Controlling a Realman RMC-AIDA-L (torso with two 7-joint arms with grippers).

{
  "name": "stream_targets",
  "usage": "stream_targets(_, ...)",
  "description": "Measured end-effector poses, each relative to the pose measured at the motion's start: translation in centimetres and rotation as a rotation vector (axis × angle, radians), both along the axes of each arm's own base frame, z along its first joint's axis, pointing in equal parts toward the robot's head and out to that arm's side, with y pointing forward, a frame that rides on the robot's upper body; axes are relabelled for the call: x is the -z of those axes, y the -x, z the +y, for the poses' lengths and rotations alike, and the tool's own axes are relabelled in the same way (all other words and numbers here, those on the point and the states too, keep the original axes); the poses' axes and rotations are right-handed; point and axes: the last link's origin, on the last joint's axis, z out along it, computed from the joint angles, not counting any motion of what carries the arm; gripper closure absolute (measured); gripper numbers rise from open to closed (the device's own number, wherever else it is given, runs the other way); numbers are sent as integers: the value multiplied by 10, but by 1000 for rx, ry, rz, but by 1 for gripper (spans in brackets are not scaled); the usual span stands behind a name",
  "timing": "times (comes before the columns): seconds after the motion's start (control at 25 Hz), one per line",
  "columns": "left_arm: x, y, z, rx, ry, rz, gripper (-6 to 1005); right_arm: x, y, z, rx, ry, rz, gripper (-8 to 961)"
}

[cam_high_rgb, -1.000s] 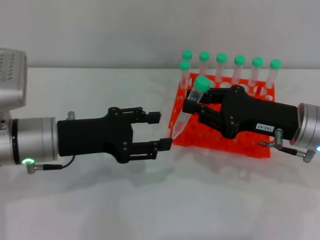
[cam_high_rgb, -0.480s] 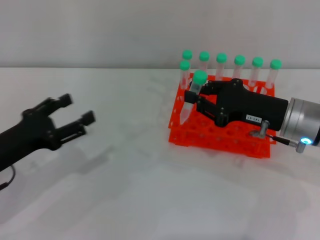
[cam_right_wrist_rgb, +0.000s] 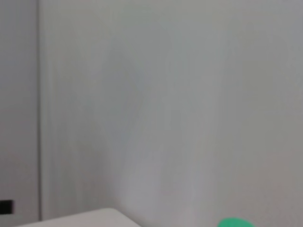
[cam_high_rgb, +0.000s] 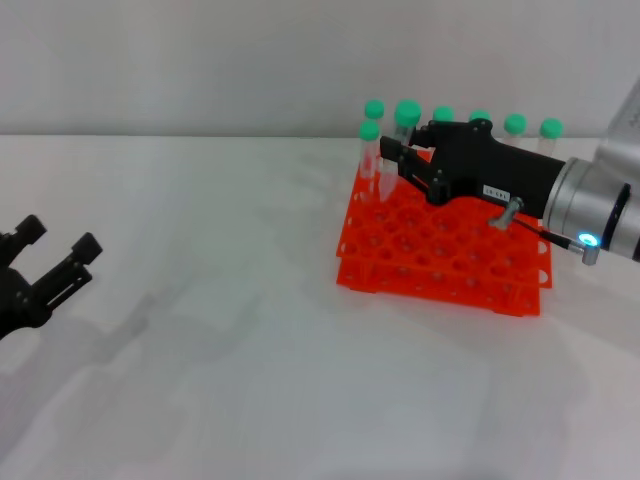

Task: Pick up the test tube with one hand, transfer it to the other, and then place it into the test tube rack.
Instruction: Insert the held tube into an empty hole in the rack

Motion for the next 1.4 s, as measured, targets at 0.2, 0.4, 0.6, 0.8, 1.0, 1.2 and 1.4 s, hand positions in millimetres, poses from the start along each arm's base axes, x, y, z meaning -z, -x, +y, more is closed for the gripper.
stream_targets(0.2, 2, 9, -5, -51, -60, -7, 118, 1, 5, 12, 30, -34, -35, 708)
stream_targets(0.4, 4, 13, -9, -74, -87, -4, 119, 3, 10, 24, 64, -59, -69, 704)
stream_targets(0.6, 4, 15, -11, -82, -92, -5, 119, 8, 15, 31, 85, -71, -102, 700)
stream_targets(0.8, 4, 15, -12, -84, -92, -8, 119, 14, 17, 35, 97, -80, -158, 695)
stream_targets(1.0, 6, 15, -13, -82, -89, -17, 118, 14, 19, 38, 100, -88, -173, 691)
stream_targets(1.2, 6, 15, -14, -81, -89, -18, 118, 15, 22, 40, 96, -90, -181, 687)
stream_targets(1.4, 7, 14, -14, -79, -88, -21, 119, 22, 25, 43, 104, -92, -226, 683)
